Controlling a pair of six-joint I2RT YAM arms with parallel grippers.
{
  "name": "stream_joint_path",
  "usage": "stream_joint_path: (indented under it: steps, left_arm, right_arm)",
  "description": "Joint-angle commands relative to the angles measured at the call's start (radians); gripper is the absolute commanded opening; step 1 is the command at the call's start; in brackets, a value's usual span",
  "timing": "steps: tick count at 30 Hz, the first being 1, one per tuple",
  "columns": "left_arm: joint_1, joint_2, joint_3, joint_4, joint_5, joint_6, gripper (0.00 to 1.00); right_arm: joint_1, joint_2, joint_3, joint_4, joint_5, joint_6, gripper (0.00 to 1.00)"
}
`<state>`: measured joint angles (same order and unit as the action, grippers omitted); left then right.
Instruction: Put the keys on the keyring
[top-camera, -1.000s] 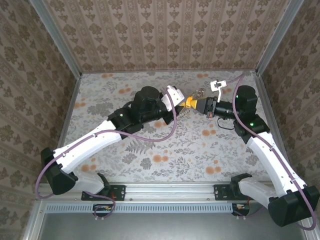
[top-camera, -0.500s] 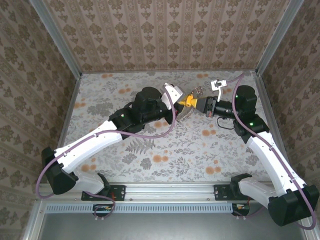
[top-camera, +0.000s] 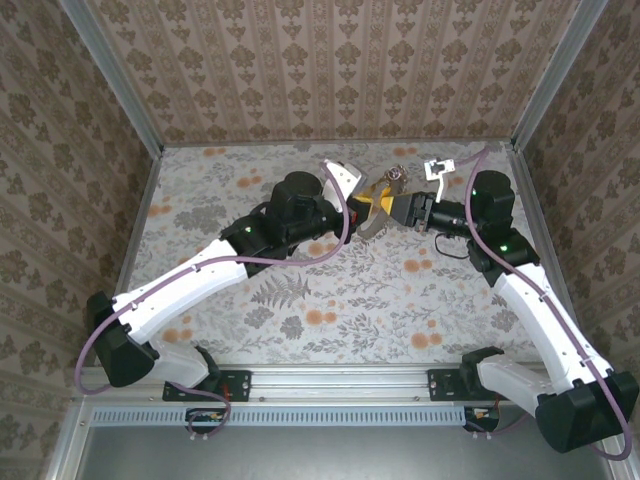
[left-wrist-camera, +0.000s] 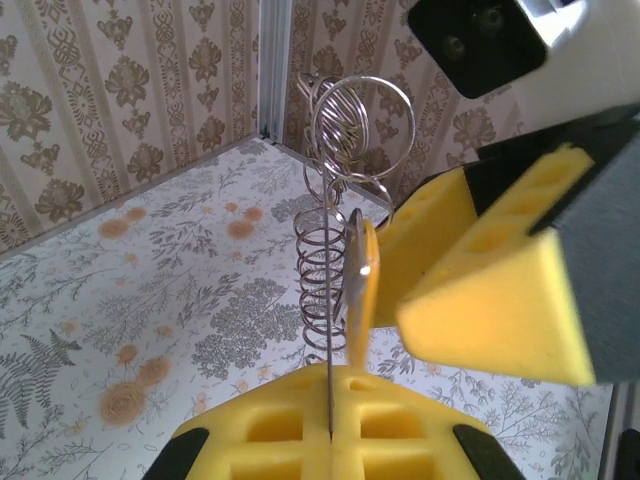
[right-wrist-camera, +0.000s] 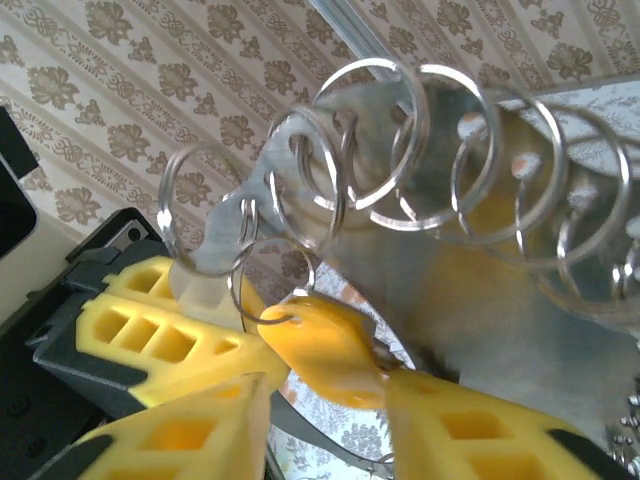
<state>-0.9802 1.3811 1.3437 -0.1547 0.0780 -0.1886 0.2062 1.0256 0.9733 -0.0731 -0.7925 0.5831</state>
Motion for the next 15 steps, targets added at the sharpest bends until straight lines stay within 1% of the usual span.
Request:
stream_joint_path:
  steps: [1, 3, 9, 11, 15]
  left_arm:
    - [0.012, -0.011, 0.040, 0.076, -0.023, -0.050, 0.00]
    - [0.013, -0.016, 0.038, 0.078, -0.033, -0.058, 0.00]
    - [0.018, -0.023, 0.037, 0.082, -0.047, -0.069, 0.00]
    - [0.017, -0.026, 0.035, 0.081, -0.047, -0.070, 0.00]
    - [0.018, -0.027, 0.036, 0.079, -0.047, -0.074, 0.00]
  right_arm:
    - [-0.007, -0.050, 0.003, -0.033, 0.010, -0.003, 0.43]
    - [-0.010, -0.070, 0.003, -0.049, 0.007, -0.003, 0.46]
    - [-0.025, -0.136, 0.046, -0.109, 0.019, -0.014, 0.47]
    - [-0.027, -0.143, 0.065, -0.102, 0.041, -0.001, 0.47]
    - [-0.028, -0.111, 0.101, -0.026, 0.072, 0.063, 0.45]
